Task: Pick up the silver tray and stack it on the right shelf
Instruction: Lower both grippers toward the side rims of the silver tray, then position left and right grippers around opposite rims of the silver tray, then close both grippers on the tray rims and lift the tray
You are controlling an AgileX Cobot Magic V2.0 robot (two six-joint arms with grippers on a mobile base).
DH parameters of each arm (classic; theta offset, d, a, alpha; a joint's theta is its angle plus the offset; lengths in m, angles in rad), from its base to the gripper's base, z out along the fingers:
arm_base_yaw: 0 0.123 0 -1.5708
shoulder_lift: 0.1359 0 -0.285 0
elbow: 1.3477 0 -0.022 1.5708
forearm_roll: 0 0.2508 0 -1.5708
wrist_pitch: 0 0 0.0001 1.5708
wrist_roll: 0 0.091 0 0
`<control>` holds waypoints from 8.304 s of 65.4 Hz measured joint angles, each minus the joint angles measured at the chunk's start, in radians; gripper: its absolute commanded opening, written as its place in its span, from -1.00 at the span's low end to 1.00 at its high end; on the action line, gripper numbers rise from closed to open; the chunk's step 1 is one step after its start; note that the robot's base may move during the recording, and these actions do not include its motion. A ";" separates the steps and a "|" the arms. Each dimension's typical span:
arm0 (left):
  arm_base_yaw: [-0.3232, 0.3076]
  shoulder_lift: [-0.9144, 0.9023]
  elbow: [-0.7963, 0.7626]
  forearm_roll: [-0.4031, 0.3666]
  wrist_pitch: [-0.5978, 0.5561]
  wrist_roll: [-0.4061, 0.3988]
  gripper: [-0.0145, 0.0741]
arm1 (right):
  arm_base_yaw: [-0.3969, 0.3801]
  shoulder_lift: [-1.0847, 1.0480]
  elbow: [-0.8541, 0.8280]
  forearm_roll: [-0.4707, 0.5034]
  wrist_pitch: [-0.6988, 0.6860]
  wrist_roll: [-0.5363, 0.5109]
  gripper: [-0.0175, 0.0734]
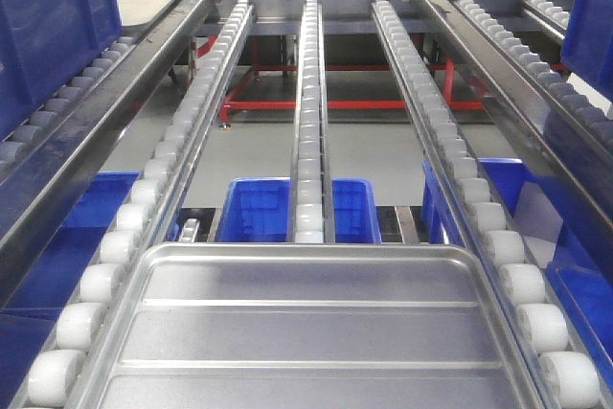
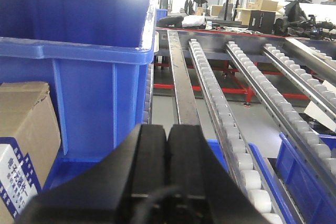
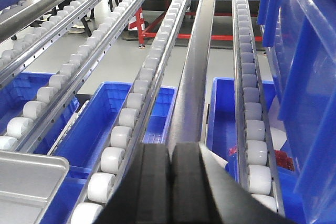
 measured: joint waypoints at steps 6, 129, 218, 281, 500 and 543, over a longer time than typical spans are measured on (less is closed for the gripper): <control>0.000 0.000 0.000 0.000 0.000 0.000 -0.89 | 0.000 0.000 0.000 0.000 0.000 0.000 -0.51; -0.041 1.039 -0.609 -0.350 0.911 0.230 -0.25 | 0.177 0.941 -0.425 0.170 0.334 0.154 0.62; -0.601 1.469 -0.887 0.032 0.829 -0.631 0.04 | 0.444 1.378 -0.740 0.016 0.477 0.617 0.62; -0.603 1.600 -0.917 0.031 0.795 -0.638 0.04 | 0.471 1.523 -0.794 -0.157 0.470 0.783 0.62; -0.647 1.585 -0.994 0.005 0.901 -0.661 -0.90 | 0.476 1.491 -0.867 -0.118 0.541 0.733 -0.51; -0.907 1.327 -0.888 0.057 1.029 -0.932 -0.90 | 0.726 1.231 -0.741 -0.180 0.720 1.066 -0.51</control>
